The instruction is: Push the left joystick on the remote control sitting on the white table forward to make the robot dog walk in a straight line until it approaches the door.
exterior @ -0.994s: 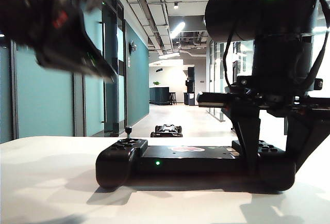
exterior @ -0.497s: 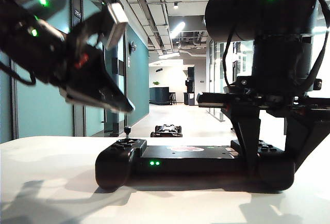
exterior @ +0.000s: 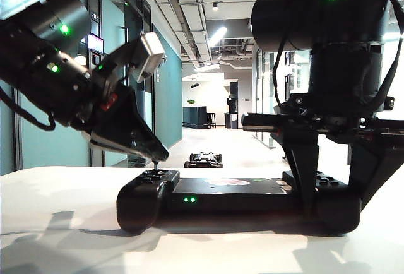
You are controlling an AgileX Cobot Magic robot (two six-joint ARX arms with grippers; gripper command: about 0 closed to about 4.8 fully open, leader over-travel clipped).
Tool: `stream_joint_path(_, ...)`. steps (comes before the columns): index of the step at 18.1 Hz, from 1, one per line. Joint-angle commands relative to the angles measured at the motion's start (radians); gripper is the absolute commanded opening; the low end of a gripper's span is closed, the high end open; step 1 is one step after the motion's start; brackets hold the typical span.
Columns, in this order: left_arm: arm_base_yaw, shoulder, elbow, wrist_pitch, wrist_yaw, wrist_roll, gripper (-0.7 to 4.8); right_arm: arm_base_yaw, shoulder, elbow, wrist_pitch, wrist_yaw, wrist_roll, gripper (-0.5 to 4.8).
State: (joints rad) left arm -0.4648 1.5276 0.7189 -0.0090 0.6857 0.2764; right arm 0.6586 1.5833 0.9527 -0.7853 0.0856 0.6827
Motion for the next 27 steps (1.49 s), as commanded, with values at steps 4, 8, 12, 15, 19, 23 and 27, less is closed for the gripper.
stream_joint_path(4, 0.000, 0.049, 0.000, 0.064, 0.007, 0.004, -0.05, 0.001, 0.000, -0.002, -0.004, -0.021, -0.007, 1.47)
stream_joint_path(8, 0.000, 0.053, 0.000, 0.084, -0.014, 0.002, -0.05, 0.001, 0.000, -0.002, -0.004, -0.021, -0.007, 1.47)
stream_joint_path(12, 0.000, 0.053, 0.000, 0.090, -0.019, 0.001, -0.05, 0.001, 0.000, -0.002, -0.004, -0.021, -0.007, 1.47)
stream_joint_path(15, 0.000, 0.053, 0.000, 0.113, -0.020, 0.000, -0.05, 0.001, 0.000, -0.002, -0.003, -0.021, -0.007, 1.47)
stream_joint_path(19, 0.000, 0.053, 0.000, 0.115, -0.020, 0.000, -0.05, 0.001, 0.000, -0.002, -0.004, -0.021, -0.007, 1.47)
stream_joint_path(23, 0.000, 0.053, 0.000, 0.115, -0.035, -0.001, -0.05, 0.001, 0.000, -0.002, -0.004, -0.021, -0.007, 1.47)
stream_joint_path(27, 0.000, 0.053, 0.000, 0.116, -0.035, -0.003, -0.05, 0.001, 0.000, -0.002, -0.006, -0.021, -0.007, 1.47)
